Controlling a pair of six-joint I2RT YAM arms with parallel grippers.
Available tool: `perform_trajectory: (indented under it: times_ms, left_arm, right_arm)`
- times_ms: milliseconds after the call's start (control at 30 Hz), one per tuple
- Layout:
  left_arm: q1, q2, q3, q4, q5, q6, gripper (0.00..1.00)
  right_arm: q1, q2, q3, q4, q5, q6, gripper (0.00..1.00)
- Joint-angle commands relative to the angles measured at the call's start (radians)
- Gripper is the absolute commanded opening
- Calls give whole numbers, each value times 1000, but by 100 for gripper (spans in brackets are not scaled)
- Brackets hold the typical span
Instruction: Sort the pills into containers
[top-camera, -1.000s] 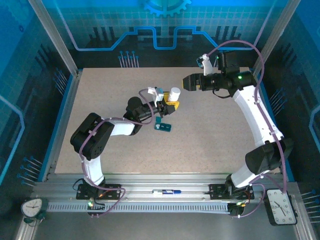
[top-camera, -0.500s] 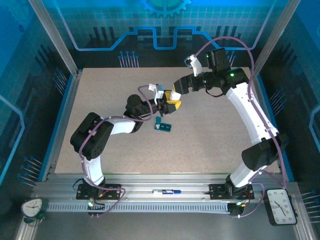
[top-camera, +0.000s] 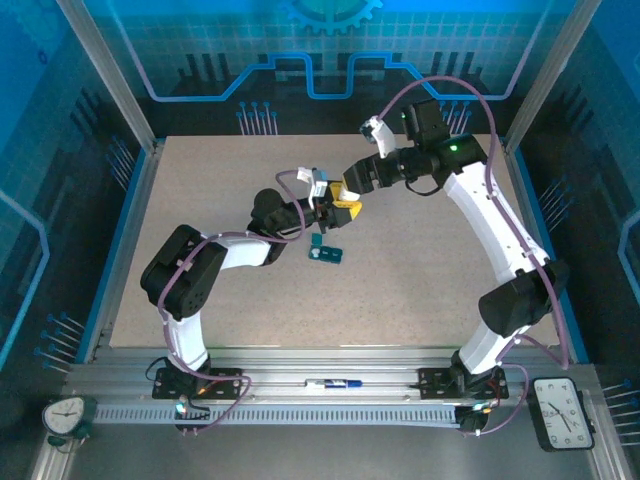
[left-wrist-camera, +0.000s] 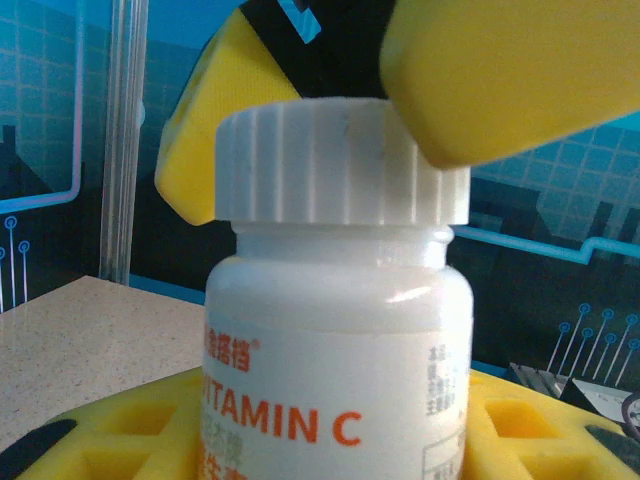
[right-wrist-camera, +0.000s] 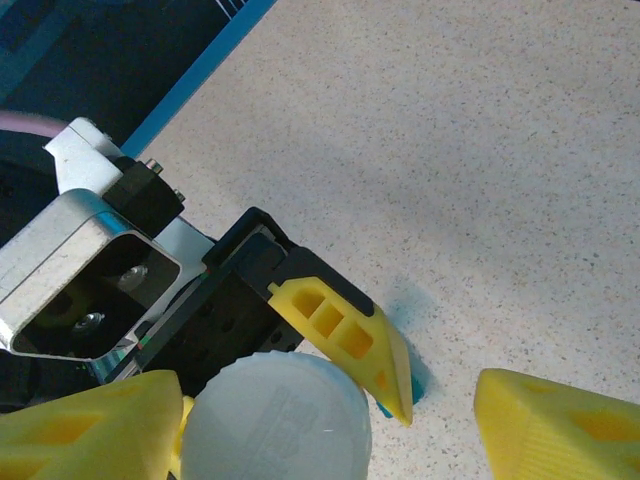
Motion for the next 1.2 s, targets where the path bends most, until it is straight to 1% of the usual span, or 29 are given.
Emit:
perform_trajectory:
  times_ms: [0,67,200,267,667,800,933,1167]
  left_arm:
    - [10,-40,22,29,24,-8,0]
    - [11,-41,20,29,23,-8,0]
    - [12,-43,17,30,23,-8,0]
    - [14,-44,17,32,22,-9,0]
    - [16,-42,19,38,22,-9,0]
    - [18,-40,17,43,19,-10,0]
    - [21,-40,17,48,16,-11,0]
    - [25,-40,16,58,11,-17,0]
  right_arm:
    - [13,8,39,-22,4,-18,74]
    - [14,8,41,-24,5,-16,71]
    - [15,12,46,-29,0,-11,60]
    - [16,15,49,-31,-4,-11,58]
    - [33,24,54,-44,-2,-18,55]
    - [37,26,54,-47,0,-18,50]
    - [46,19,42,-42,16,-20,42]
    - [70,-21,-24,9,70,-14,39]
